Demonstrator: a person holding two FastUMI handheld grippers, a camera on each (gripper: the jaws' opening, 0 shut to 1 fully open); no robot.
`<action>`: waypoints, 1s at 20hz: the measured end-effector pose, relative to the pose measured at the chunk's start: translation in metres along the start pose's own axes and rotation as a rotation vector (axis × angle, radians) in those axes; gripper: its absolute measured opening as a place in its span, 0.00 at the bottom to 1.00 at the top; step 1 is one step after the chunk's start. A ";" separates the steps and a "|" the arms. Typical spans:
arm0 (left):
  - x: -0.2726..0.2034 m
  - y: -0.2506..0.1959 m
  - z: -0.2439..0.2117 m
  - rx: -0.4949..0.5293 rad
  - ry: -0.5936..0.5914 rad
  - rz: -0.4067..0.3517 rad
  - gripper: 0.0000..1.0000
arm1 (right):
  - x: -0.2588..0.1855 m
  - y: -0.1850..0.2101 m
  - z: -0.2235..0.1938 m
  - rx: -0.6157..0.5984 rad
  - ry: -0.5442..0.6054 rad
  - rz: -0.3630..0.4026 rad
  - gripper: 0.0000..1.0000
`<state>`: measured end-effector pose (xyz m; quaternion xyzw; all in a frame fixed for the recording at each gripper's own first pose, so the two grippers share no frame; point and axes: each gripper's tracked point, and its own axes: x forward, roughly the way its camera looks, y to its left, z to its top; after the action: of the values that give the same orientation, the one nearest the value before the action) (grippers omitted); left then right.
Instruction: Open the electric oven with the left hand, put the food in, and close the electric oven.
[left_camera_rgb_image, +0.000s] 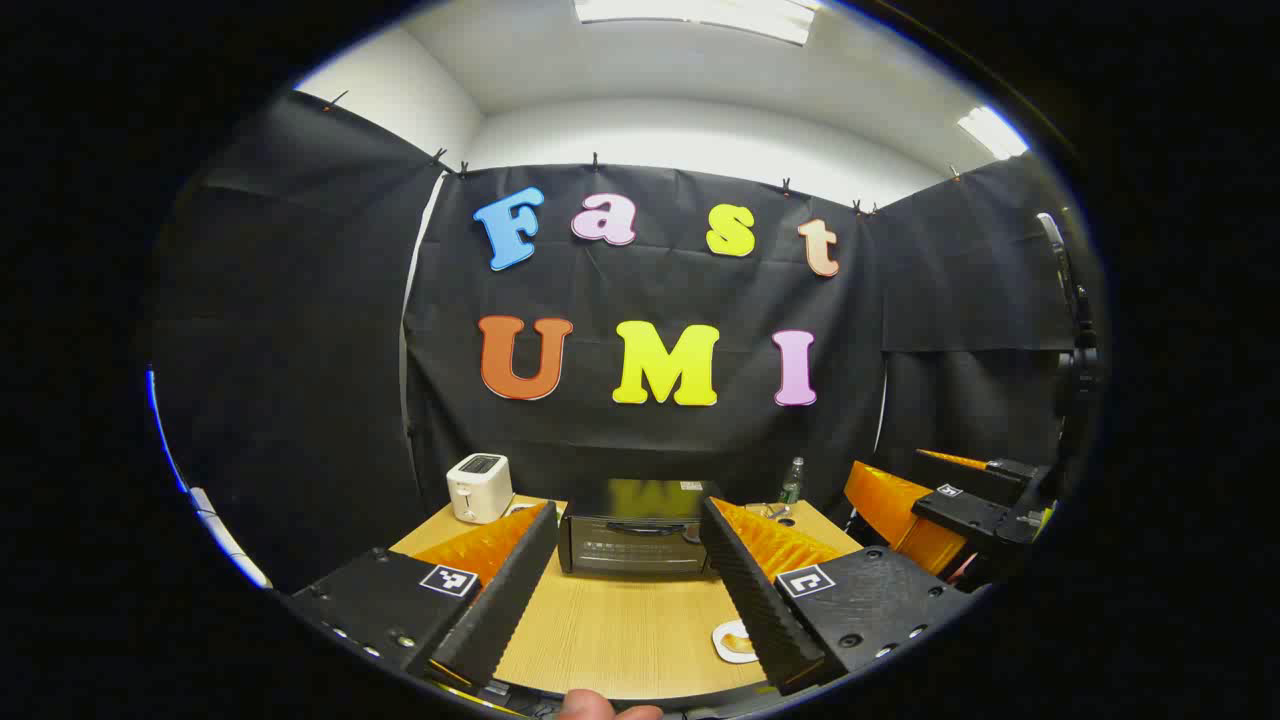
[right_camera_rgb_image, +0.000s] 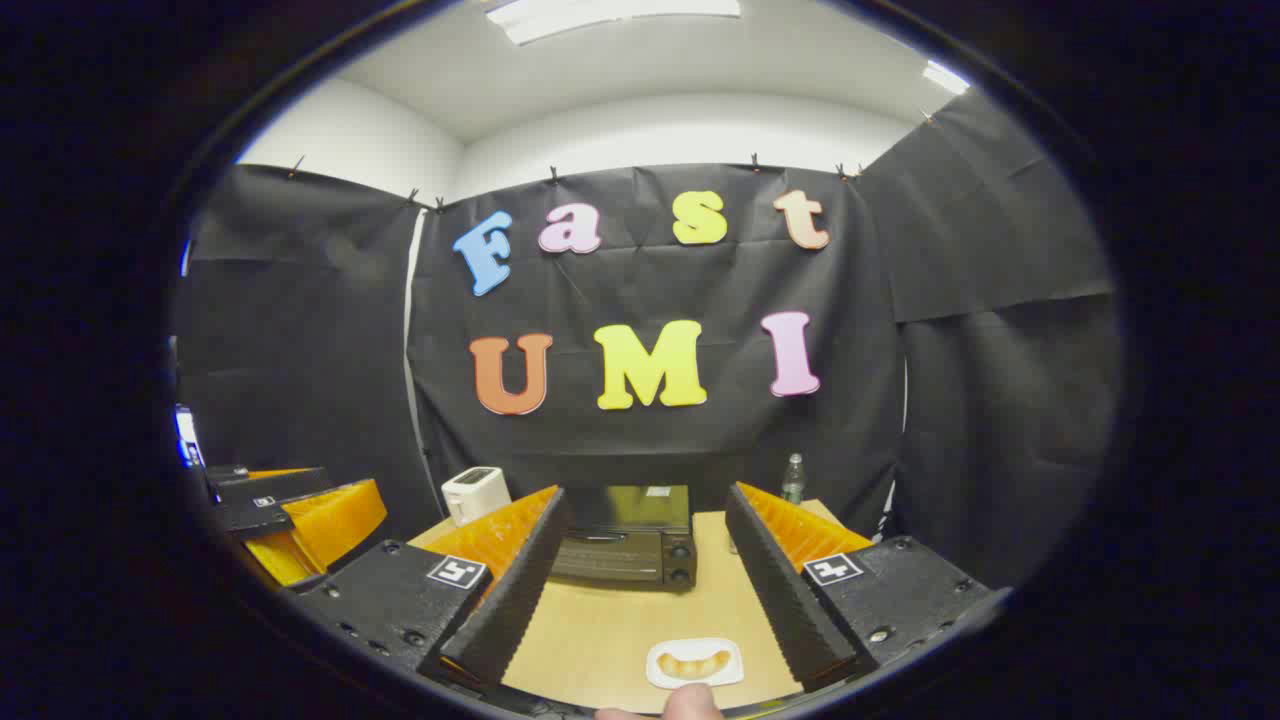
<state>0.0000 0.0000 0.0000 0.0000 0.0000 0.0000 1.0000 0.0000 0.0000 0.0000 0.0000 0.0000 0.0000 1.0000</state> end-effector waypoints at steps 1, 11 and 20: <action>-0.001 0.001 -0.001 0.003 0.001 0.003 0.93 | -0.001 -0.001 -0.001 -0.002 0.001 -0.002 0.96; -0.002 0.013 -0.003 0.013 0.007 0.035 0.93 | 0.004 0.002 0.001 0.011 0.010 -0.005 0.96; 0.002 0.018 -0.008 0.018 0.012 0.039 0.93 | 0.013 0.006 0.003 0.006 0.011 -0.001 0.96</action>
<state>0.0021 0.0181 -0.0083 0.0092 0.0058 0.0193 0.9998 0.0125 0.0065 0.0030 0.0032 0.0055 -0.0003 1.0000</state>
